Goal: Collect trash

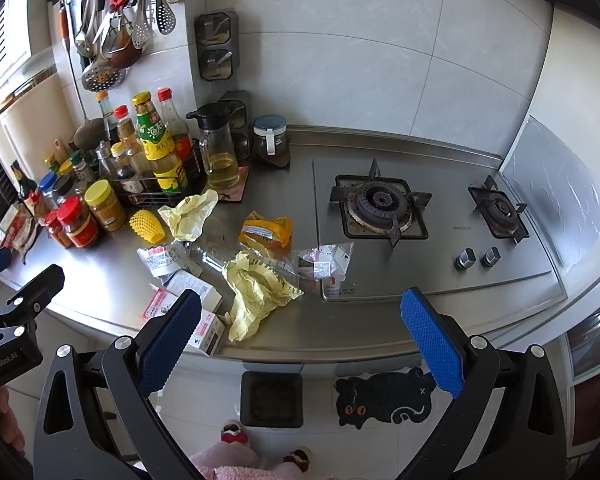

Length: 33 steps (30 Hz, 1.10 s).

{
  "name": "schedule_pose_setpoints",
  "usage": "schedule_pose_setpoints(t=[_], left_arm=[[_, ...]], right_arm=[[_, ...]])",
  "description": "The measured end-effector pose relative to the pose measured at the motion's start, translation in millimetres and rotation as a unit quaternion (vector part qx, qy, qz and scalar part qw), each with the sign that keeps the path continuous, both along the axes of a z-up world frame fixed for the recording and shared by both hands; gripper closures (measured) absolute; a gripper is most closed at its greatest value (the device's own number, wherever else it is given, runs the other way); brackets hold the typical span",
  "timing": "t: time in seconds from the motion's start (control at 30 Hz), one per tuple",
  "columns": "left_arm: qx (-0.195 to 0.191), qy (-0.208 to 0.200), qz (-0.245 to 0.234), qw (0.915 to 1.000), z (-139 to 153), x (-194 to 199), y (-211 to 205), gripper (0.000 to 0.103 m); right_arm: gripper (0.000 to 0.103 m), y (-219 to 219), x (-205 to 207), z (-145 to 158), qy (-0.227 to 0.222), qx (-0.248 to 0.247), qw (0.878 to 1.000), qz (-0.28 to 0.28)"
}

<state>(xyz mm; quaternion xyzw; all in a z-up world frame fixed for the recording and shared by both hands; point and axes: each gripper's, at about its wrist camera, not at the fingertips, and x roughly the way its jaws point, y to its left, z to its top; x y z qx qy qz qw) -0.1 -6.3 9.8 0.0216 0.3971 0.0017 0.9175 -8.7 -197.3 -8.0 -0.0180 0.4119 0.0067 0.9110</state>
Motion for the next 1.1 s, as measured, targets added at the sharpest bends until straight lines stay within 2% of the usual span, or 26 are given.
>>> schedule_pose_setpoints(t=[1.1], left_arm=[[0.0, 0.002, 0.005, 1.0, -4.8, -0.4, 0.7, 0.008]], right_arm=[[0.003, -0.8, -0.6, -3.7, 0.002, -0.004, 1.0, 0.001]])
